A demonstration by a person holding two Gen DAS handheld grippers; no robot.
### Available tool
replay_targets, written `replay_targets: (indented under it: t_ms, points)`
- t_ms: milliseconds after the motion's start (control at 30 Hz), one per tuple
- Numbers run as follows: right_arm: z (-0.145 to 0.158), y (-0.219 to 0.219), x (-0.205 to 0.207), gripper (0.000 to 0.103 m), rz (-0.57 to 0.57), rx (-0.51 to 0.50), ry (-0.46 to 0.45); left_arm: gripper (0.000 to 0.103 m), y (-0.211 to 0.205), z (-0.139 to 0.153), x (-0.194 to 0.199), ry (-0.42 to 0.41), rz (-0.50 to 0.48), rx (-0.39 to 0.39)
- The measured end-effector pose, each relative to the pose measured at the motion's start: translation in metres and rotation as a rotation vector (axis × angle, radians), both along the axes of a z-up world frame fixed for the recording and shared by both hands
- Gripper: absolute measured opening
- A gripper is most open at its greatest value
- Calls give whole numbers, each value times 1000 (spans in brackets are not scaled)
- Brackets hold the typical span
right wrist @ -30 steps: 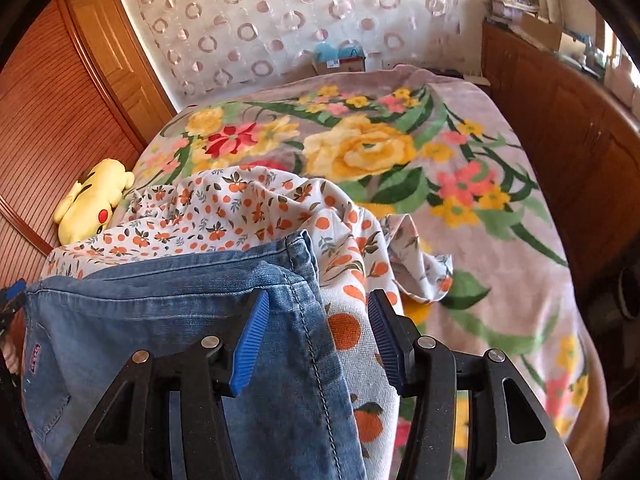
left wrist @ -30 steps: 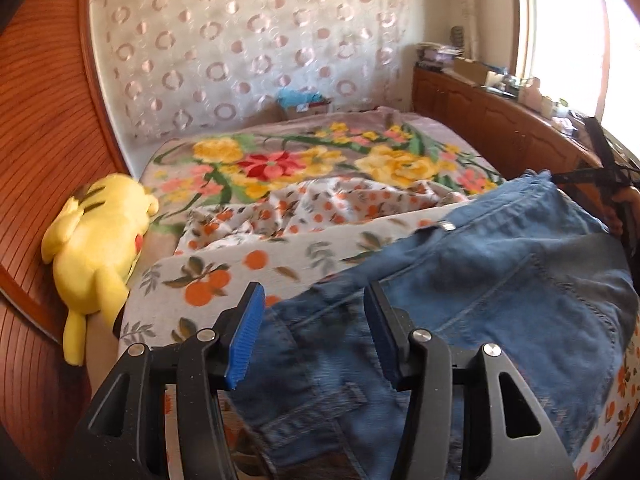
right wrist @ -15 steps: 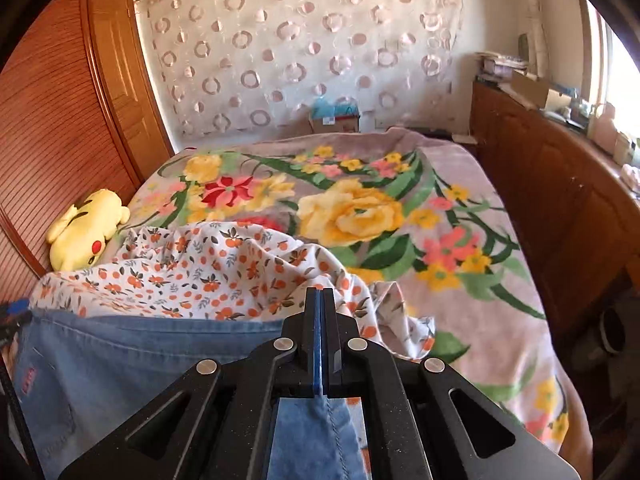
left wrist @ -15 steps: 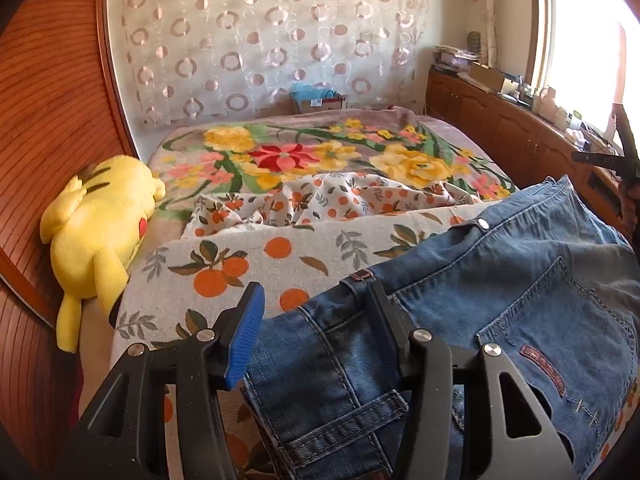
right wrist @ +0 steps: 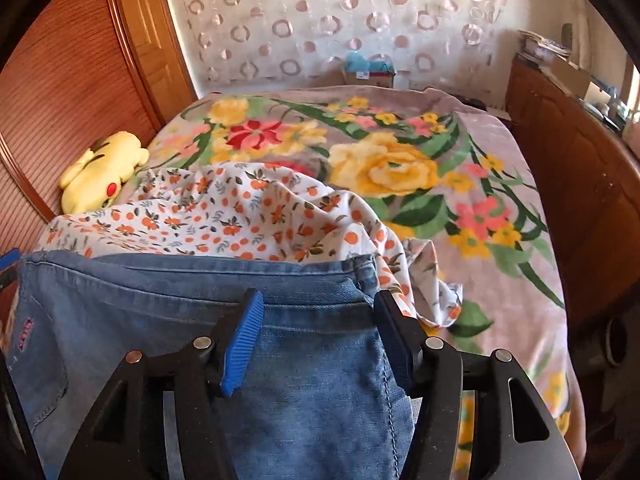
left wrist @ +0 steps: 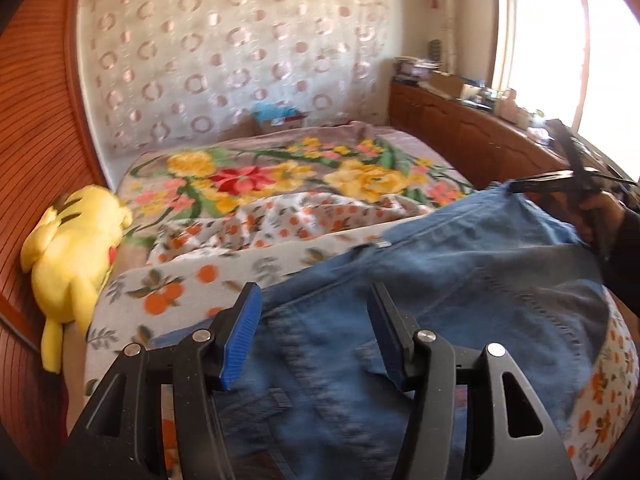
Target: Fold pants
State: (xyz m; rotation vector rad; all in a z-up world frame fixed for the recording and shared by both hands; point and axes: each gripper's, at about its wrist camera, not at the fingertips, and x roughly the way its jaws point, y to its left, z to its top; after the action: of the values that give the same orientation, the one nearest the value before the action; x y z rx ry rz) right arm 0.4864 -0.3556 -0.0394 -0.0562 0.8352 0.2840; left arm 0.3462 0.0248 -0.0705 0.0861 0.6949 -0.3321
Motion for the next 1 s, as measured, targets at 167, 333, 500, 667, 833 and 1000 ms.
replay_targets:
  t_ms: [167,333,500,667,833,1000]
  points:
    - [0,6,-2,14,7,-17,-16,57,-27,5,-8,1,-60,-9]
    - [8,12,-21,5,42,-54,-60,57,-37,2,-10,11,-83,5]
    - [21,8,-30,5,6,-34,-142,57,-35,2,-13,9,-70,7]
    - [26,22,-21,5,-60,-63,-191,57,-29,3,-13,0,-43,6]
    - [0,34,-12,18,-84,-91,-71,57,-27,4,-22,-20,-36,-3]
    - [8,23,-50,35,-80,-31,-106,57,-31,8,-33,-68,-20,22]
